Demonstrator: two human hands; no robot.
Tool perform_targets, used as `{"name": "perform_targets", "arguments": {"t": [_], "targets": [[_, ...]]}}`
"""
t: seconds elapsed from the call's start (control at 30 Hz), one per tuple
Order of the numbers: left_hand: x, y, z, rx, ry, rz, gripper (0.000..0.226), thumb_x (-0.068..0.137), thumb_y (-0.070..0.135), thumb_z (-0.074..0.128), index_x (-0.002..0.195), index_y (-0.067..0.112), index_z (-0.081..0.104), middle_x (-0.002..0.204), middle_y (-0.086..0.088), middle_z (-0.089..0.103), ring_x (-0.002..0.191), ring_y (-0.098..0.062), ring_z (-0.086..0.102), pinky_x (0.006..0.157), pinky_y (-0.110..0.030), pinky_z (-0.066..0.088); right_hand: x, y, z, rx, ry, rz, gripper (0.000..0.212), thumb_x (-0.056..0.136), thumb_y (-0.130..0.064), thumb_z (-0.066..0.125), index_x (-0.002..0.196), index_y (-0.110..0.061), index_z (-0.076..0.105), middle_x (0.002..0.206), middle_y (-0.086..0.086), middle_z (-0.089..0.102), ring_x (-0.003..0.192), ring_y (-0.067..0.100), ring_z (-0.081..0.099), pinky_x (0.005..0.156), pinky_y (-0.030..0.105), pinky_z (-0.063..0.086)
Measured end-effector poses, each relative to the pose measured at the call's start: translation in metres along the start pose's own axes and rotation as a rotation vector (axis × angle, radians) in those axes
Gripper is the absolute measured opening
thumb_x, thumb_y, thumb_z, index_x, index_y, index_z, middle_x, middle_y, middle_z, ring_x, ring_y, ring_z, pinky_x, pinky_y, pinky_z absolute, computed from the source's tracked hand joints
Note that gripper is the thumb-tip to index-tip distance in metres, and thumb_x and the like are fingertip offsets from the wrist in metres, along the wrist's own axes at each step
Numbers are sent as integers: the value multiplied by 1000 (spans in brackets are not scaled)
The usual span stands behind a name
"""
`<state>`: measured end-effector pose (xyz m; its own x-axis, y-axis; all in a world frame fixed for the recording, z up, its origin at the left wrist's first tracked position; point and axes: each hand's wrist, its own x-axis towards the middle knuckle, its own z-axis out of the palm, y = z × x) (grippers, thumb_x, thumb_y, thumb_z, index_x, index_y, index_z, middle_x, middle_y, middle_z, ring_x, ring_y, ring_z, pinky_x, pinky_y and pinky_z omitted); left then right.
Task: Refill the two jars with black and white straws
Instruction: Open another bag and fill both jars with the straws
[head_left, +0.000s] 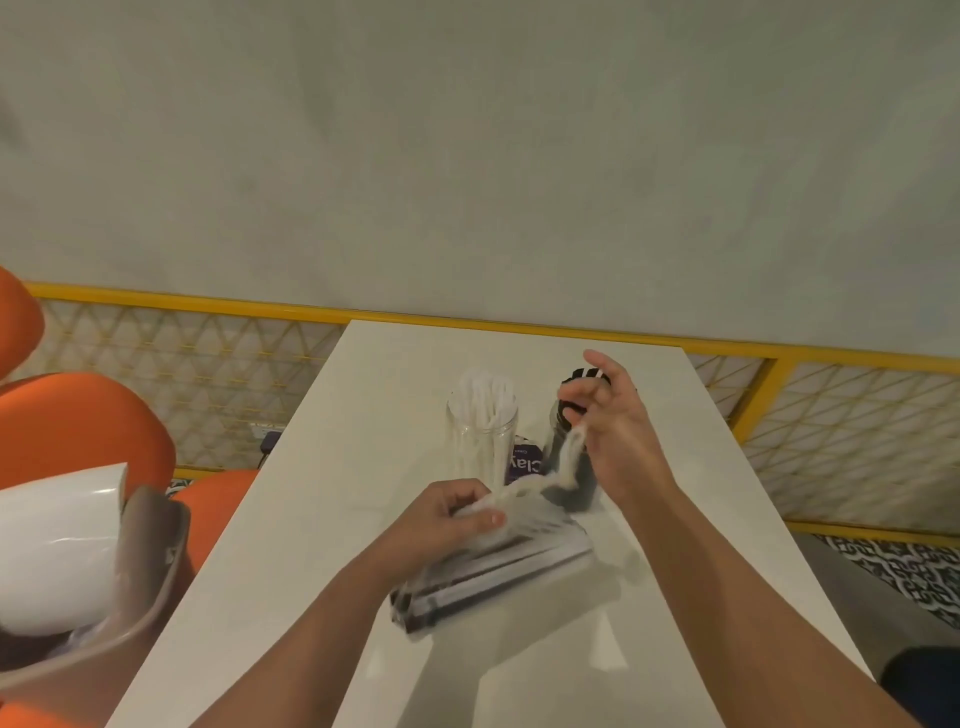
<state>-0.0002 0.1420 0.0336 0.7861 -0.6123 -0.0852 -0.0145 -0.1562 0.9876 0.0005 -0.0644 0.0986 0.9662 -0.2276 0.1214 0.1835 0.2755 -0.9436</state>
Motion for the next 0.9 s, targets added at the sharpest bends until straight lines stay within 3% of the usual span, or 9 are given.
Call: {"name": "perform_targets", "arguments": {"t": [0.13, 0.23, 0.37, 0.43, 0.5, 0.57, 0.7, 0.8, 0.9], "targets": [[6, 6, -3, -193, -4, -1, 12, 79, 2, 67, 75, 9, 57, 68, 1, 56, 61, -8, 50, 58, -14, 41, -12, 26, -4, -331, -98, 261, 50, 87, 15, 39, 130, -11, 44, 94, 7, 58, 79, 18, 58, 66, 26, 45], [10, 7, -4, -352, -4, -53, 6, 71, 7, 63, 76, 8, 61, 69, -1, 63, 62, -11, 57, 58, -17, 46, -28, 57, -16, -440, -379, 485, 25, 96, -27, 47, 117, -28, 60, 120, 4, 62, 110, 18, 58, 92, 30, 45], [13, 5, -1, -436, -47, -114, 14, 71, 15, 66, 79, 4, 62, 70, -4, 66, 62, -13, 61, 60, -20, 49, -31, 65, -19, -237, -510, 530, 60, 81, -61, 55, 125, -20, 59, 131, 1, 58, 125, 18, 51, 107, 37, 39], [15, 4, -3, -500, 10, -105, 31, 65, 25, 75, 80, 3, 61, 74, -8, 63, 65, -16, 57, 62, -22, 47, -32, 64, -23, -139, -547, 538, 60, 74, -39, 73, 125, -10, 57, 123, 9, 61, 114, 23, 57, 100, 39, 43], [15, 3, -9, -587, 65, -75, 55, 56, 33, 83, 93, -3, 62, 85, -15, 59, 76, -23, 56, 71, -30, 46, -32, 62, -27, -134, -485, 549, 41, 71, -14, 72, 110, -4, 63, 99, 10, 66, 88, 18, 64, 85, 30, 50], [14, 3, -15, -657, 58, -58, 55, 50, 35, 88, 85, 1, 63, 77, -9, 62, 71, -19, 59, 66, -25, 51, -35, 60, -32, -96, -399, 566, 28, 68, -5, 68, 96, -3, 67, 83, 5, 68, 74, 12, 65, 73, 23, 54], [14, 11, -7, -532, 3, -120, 21, 68, 17, 72, 86, 12, 65, 79, -5, 63, 76, -16, 59, 67, -21, 52, -34, 49, -21, -16, -428, 528, 31, 70, 2, 65, 100, -7, 62, 87, 5, 67, 81, 14, 66, 75, 25, 55], [18, 21, 0, -517, -1, -91, 23, 70, 11, 73, 93, 14, 67, 91, -15, 57, 85, -20, 60, 78, -28, 51, -30, 36, -7, -62, -436, 433, 31, 70, 1, 64, 98, -11, 60, 88, 3, 64, 81, 12, 63, 75, 23, 52], [17, 26, -11, -605, 152, -72, 29, 68, 3, 73, 95, 11, 66, 80, -7, 61, 69, -12, 64, 63, -20, 54, -25, 30, -12, -25, -315, 397, 31, 77, 13, 58, 98, -11, 62, 95, 6, 61, 80, 13, 64, 72, 22, 55]]}}
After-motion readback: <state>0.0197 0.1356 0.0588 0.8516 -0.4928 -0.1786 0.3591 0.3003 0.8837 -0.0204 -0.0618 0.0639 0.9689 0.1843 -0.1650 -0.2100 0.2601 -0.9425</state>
